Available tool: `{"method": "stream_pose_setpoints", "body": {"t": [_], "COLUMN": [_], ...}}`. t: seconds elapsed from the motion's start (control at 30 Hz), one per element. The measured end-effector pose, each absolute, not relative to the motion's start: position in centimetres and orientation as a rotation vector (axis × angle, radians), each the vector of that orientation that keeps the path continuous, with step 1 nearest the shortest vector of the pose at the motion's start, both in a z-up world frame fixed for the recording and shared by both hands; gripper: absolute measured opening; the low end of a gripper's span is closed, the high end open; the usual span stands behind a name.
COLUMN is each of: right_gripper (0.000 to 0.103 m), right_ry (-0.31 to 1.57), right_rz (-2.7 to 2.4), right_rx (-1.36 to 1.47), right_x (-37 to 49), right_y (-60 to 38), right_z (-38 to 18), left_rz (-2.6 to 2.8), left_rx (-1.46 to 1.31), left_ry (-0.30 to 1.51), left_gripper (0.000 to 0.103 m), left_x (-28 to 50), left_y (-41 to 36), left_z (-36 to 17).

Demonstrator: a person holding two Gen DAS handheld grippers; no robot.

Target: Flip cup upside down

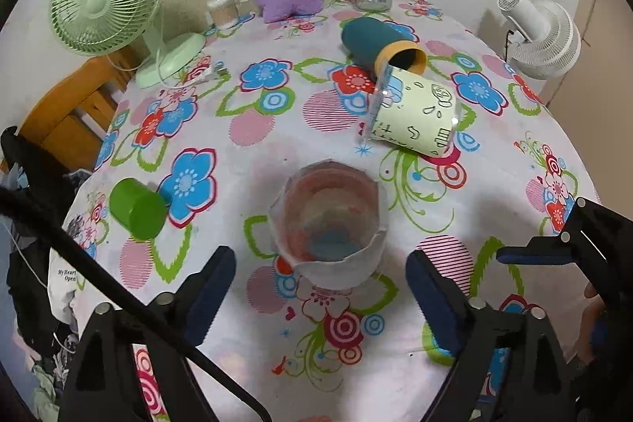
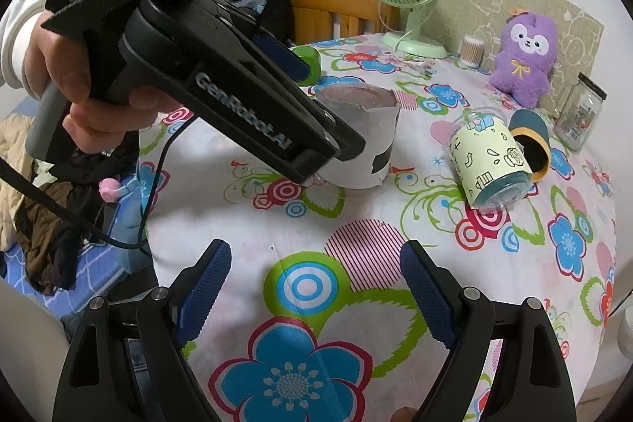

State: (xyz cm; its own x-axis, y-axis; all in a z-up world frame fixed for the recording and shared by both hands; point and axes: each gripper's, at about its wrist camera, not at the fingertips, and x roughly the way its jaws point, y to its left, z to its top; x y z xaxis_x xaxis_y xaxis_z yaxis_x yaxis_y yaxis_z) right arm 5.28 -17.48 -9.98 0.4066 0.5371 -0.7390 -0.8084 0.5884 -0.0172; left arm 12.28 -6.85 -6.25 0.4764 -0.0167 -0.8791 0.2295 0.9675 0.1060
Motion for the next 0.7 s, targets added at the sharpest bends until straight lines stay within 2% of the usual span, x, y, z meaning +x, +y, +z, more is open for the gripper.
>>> {"method": "stream_pose_setpoints", "body": {"t": [0.5,0.57,0.7], "right_gripper": [0.089,0.095,0.096], "right_ry": [0.743,0.74,0.734], "right_rz": [0.822,0.801,0.738], "right_rx": [-0.45,-0.452,-0.437], "right_x": [4.0,3.8,3.5], "right_y": [-16.0,-16.0,-16.1], "right_z": [-8.1,-7.7,-7.0], "left_rz": [-0.095,-0.087,-0.064], "left_rx": [0.095,0.068,0.032], "left_ry": [0.971,0.943,0.889], "left_gripper": [0.099,0.1,0.101], "left_x": [9.0,8.2,7.1], "left_y": [-1.7,-0.5,1.4], "left_z": [-2.4,-1.9,-1.1]}}
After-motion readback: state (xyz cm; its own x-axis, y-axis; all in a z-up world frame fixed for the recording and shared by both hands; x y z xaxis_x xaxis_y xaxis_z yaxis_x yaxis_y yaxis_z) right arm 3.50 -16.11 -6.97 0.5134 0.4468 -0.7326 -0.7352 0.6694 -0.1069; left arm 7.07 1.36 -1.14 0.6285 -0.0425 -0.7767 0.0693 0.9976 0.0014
